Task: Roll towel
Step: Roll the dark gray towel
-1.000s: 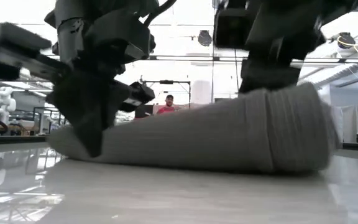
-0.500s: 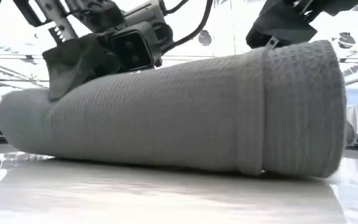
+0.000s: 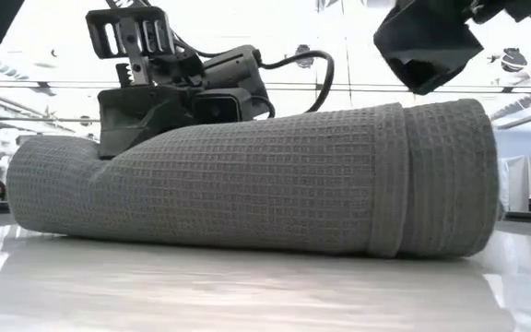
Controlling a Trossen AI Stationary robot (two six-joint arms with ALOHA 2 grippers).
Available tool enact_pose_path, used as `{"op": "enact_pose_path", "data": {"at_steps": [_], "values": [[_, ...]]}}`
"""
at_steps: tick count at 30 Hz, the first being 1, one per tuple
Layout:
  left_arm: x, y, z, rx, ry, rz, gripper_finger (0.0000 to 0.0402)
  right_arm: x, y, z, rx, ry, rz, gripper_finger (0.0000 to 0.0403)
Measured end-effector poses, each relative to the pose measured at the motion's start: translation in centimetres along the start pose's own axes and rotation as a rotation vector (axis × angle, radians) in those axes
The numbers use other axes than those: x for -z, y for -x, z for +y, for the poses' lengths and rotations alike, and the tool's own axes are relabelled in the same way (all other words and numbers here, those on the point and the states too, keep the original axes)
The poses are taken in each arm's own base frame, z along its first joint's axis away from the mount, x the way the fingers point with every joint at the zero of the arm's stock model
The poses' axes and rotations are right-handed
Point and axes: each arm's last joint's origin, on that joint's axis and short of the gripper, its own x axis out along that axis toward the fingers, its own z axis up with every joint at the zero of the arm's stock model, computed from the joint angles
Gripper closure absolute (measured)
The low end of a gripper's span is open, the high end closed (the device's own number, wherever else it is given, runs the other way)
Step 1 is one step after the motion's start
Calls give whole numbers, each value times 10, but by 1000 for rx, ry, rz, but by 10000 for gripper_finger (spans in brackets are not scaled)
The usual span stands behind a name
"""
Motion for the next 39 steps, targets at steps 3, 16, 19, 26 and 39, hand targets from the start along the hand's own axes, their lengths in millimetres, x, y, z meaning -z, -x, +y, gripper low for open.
{"op": "enact_pose_path", "data": {"at_steps": [3, 16, 19, 26, 39], "values": [[-2, 2, 1, 30, 9, -10, 386, 2, -14, -1, 18, 40, 25, 195], [-7, 18, 8, 110, 89, -46, 386, 13, -38, -23, 161, 90, 148, 195], [-7, 21, 10, 125, 94, -49, 386, 15, -37, -29, 190, 61, 185, 195], [-8, 27, 13, 135, 85, -68, 355, 20, -37, -43, 235, -33, 206, 195], [-14, 65, -25, 15, -147, -218, 260, 32, -36, -54, 249, -181, 231, 195]]}}
